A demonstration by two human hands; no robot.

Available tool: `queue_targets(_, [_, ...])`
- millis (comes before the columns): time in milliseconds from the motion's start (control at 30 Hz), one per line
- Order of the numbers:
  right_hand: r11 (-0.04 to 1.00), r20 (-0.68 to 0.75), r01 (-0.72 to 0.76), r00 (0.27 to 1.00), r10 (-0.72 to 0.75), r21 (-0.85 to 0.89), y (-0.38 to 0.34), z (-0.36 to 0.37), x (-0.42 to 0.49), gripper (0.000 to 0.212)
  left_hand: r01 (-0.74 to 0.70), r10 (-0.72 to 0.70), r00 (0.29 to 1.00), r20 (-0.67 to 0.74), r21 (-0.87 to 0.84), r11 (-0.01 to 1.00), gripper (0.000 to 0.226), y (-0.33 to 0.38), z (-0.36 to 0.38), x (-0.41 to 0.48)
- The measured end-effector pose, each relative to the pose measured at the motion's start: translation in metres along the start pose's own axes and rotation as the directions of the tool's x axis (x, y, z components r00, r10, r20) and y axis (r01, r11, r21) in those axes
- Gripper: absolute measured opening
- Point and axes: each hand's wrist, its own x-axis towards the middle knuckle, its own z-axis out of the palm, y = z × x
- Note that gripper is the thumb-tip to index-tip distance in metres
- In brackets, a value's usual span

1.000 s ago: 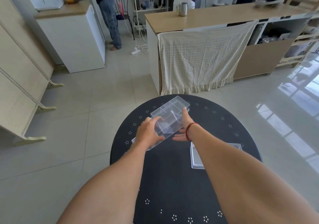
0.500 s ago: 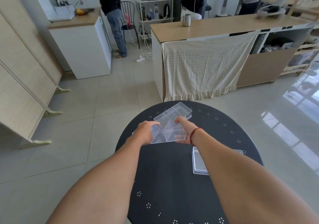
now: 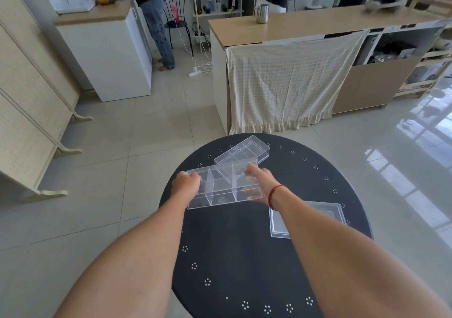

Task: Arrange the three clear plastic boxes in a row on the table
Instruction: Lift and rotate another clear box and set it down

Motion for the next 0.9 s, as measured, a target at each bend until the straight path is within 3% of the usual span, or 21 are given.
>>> queue_targets(67, [1.000,-0.065,-0.003,0.998,0.001,-0.031,0.009,0.003,0.007,0.091,0.015,-0.016,1.000,0.004,0.019,1.000,0.049,-0.010,0.003,-0.001])
queue_targets(233, [0.989,-0.198,0.038,0.978,-0.066,-0.145,0.035,0.015,0.022,0.047,0.039,-0.039,0.999,-0.006,0.033,0.999,0.052,-0.033,0.015,-0.003])
queue_targets(300, [0.986,-0.235,0.019,0.970,-0.059,-0.165,0.045,0.017,0.027,0.044,0.047,-0.047,0.999,-0.009,0.037,0.998,0.052,-0.041,0.020,0.000])
queue_targets(533, [0.936,-0.264,-0.187,0.959,0.107,-0.299,0.074,0.027,0.041,0.062,0.167,-0.168,0.985,0.036,0.027,0.986,0.047,-0.067,0.031,0.017])
queue_targets(667, [0.898,-0.276,-0.263,0.946,0.169,-0.352,0.081,0.034,0.044,0.055,0.250,-0.253,0.966,0.059,0.054,0.967,0.051,-0.071,0.034,0.023])
queue_targets(800, [0.826,-0.281,-0.295,0.944,0.174,-0.480,0.069,0.038,0.046,0.023,0.289,-0.294,0.954,0.051,0.086,0.953,0.059,-0.063,0.033,0.031])
queue_targets(900, [0.833,-0.279,-0.217,0.957,0.078,-0.509,0.044,0.038,0.050,0.033,0.190,-0.194,0.981,-0.005,0.232,0.954,0.059,-0.043,0.030,0.038])
